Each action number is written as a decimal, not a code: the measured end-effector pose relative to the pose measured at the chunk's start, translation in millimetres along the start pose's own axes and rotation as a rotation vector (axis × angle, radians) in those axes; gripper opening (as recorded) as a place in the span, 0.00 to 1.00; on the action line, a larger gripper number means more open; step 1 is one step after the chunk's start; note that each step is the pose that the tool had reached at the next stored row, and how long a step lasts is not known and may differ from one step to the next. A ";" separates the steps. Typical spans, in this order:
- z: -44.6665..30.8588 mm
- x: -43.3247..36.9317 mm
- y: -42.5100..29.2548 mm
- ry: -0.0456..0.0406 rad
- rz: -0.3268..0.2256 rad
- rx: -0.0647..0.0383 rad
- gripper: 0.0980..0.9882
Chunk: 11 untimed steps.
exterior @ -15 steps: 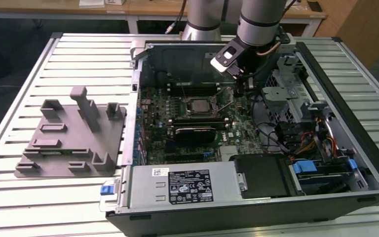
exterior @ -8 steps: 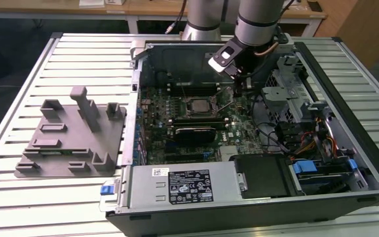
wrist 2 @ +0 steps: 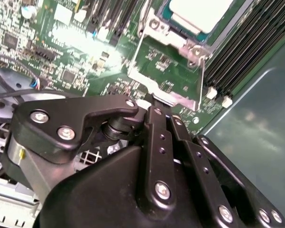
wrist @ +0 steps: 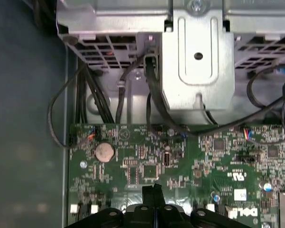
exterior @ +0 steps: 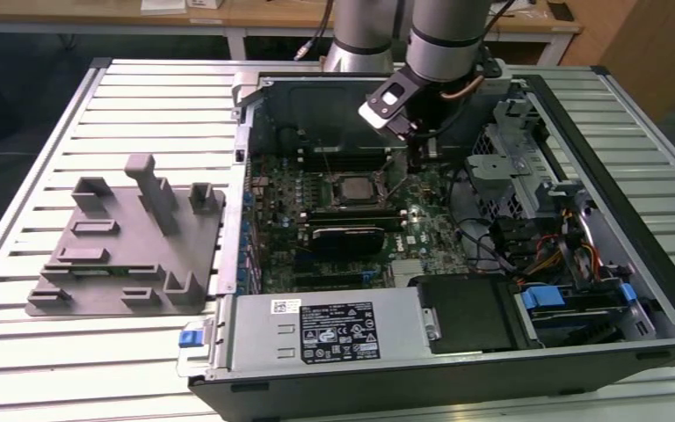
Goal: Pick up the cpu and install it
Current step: 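Close the cpu cover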
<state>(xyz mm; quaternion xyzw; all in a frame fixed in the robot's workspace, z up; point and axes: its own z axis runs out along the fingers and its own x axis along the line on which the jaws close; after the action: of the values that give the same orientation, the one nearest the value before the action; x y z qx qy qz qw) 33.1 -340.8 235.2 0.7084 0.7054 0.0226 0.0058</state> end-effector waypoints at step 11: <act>-0.7 -0.1 -18.2 0.0000 0.000 0.000 0.01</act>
<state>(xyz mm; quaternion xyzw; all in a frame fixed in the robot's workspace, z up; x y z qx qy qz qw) 14.9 -340.8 235.2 0.7085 0.7054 0.0226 0.0058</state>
